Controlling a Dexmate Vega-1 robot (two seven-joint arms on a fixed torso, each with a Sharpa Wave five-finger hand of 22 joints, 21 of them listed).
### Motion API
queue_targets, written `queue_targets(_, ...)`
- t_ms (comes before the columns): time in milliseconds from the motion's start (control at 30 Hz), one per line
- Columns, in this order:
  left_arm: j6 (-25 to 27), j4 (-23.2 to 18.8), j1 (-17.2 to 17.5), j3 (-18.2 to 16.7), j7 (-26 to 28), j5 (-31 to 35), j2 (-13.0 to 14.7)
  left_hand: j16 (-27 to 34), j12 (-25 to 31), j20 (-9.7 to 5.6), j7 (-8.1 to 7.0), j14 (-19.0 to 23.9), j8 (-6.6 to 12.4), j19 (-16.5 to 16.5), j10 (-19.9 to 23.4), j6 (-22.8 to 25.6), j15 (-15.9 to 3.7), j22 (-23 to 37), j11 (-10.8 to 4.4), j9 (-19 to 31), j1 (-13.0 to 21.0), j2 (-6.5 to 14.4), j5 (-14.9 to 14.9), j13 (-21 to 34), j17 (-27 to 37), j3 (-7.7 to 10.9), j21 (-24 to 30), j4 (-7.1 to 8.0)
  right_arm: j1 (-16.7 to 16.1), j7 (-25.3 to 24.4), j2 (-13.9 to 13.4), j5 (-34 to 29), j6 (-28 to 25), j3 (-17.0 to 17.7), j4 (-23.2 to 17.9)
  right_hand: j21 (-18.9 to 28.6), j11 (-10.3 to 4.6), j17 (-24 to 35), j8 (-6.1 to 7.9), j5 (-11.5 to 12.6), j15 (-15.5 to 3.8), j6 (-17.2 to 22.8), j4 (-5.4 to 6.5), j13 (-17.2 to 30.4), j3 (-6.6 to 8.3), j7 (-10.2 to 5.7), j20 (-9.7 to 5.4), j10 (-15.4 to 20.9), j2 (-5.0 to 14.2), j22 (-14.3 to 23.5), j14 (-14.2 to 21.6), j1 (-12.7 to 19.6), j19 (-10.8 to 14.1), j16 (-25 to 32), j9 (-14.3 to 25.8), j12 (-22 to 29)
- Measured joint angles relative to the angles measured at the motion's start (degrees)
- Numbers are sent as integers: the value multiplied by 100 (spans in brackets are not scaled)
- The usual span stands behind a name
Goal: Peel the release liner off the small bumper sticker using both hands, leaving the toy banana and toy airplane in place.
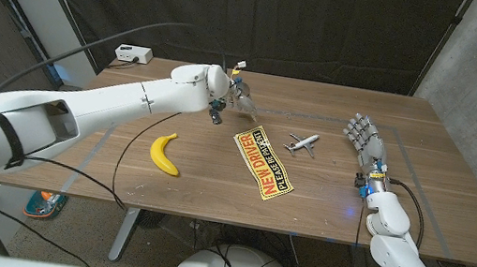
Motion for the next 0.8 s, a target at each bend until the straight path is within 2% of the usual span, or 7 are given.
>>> queue_targets(100,-70,0,0,0,-208,110,0,55,79,0,70,0,42,0,41,268,0,26,-41,0,49,49,-40,68,80,-34,30,1,-4,0,13,0,0,7,18,0,-15,-9,0,0,-16,27,15,0,-15,-27,0,15,0,0,42,0,0,0,0,0)
queue_targets(133,-83,268,-82,-17,-263,143,-165,88,97,0,103,0,42,0,41,319,0,28,-41,0,67,67,-40,90,105,-41,30,7,-5,-4,20,10,56,9,27,0,-30,-14,0,0,-3,27,23,0,-23,-27,0,30,24,0,55,-24,0,0,0,0)
queue_targets(233,-123,268,-82,-17,-419,254,-165,130,118,0,167,-31,8,0,40,274,-31,52,-39,0,102,102,-66,144,161,-59,79,-11,-6,-4,33,10,56,13,49,0,-30,-16,0,0,1,27,24,0,-24,-27,0,30,30,0,59,-30,0,0,0,0)
queue_targets(300,-145,442,-178,52,-510,318,-298,155,139,-15,154,-82,-59,-15,-18,156,-26,52,-27,0,121,121,-85,174,197,-64,79,-16,-7,-4,50,26,103,19,71,0,-30,-16,0,0,1,27,24,0,-24,-27,0,30,30,0,59,-30,0,23,0,0)
queue_targets(433,-230,642,-264,130,-740,482,-438,177,162,-25,-20,-197,-169,-25,-158,-37,-10,83,-31,0,136,136,-113,244,273,-105,121,-12,-14,0,72,34,145,26,99,0,-30,-16,0,0,1,27,24,0,-24,-27,20,30,30,0,59,-30,20,23,0,0)
queue_targets(533,-292,642,-264,130,-848,548,-438,197,162,-55,-179,-262,-207,-54,-217,-123,29,105,-50,0,162,162,-128,286,326,-128,147,-34,-19,0,85,34,145,31,114,0,-8,-16,0,0,31,27,24,0,-24,-27,17,52,30,0,90,-30,63,23,0,0)
queue_targets(800,-638,1276,-408,213,-1107,643,-806,239,235,-54,-229,-308,-207,-115,-248,-32,41,132,-81,0,183,188,-155,354,383,-169,169,6,-44,-19,112,40,217,49,141,0,0,-15,0,0,10,58,24,0,-23,5,9,60,30,-1,133,-29,70,22,0,0)
